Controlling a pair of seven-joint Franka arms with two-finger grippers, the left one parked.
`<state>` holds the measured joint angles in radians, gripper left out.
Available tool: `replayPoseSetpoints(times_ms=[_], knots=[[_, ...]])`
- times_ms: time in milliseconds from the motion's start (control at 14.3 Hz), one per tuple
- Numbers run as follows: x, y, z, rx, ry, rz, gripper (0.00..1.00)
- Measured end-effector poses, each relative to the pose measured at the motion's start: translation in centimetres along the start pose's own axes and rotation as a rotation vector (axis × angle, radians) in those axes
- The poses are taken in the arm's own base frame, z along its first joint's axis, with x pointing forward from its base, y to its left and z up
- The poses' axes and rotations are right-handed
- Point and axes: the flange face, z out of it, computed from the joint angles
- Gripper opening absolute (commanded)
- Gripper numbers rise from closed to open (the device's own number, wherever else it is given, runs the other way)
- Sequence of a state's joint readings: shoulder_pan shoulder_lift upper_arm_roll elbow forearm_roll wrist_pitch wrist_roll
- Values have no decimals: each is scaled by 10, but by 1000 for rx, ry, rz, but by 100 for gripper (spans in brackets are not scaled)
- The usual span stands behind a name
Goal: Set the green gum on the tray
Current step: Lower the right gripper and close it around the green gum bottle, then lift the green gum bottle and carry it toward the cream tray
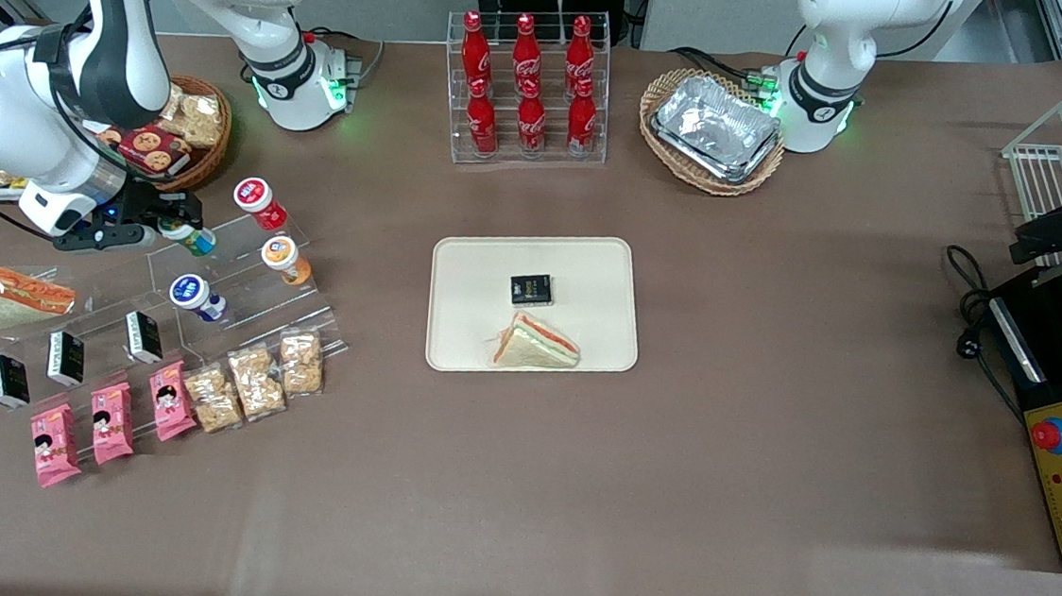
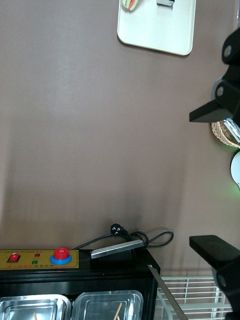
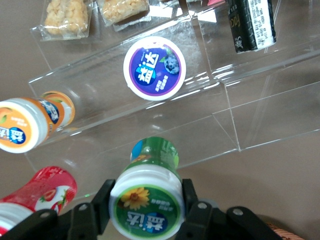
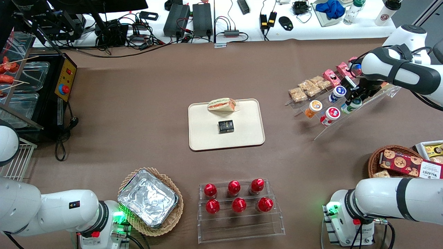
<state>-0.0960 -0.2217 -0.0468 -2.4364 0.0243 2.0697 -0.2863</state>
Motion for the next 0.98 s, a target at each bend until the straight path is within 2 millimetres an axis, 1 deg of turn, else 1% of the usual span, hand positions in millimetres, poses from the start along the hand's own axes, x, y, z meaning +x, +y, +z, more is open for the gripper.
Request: replayPoseSetpoints(times_ms=[140, 209, 279, 349, 419, 628, 767, 907, 977], knots=[[1, 1, -4, -2, 8, -8, 6], [4, 2, -11, -3, 12, -9, 6], [6, 1, -22, -1, 5, -11, 6], [9, 0, -39, 2, -6, -15, 6], [12, -1, -60, 3, -13, -19, 6], [19, -6, -137, 0, -9, -12, 6], [23, -13, -183, -1, -8, 11, 6], [30, -29, -214, 16, -15, 32, 6], [34, -40, -222, 31, -20, 53, 6]])
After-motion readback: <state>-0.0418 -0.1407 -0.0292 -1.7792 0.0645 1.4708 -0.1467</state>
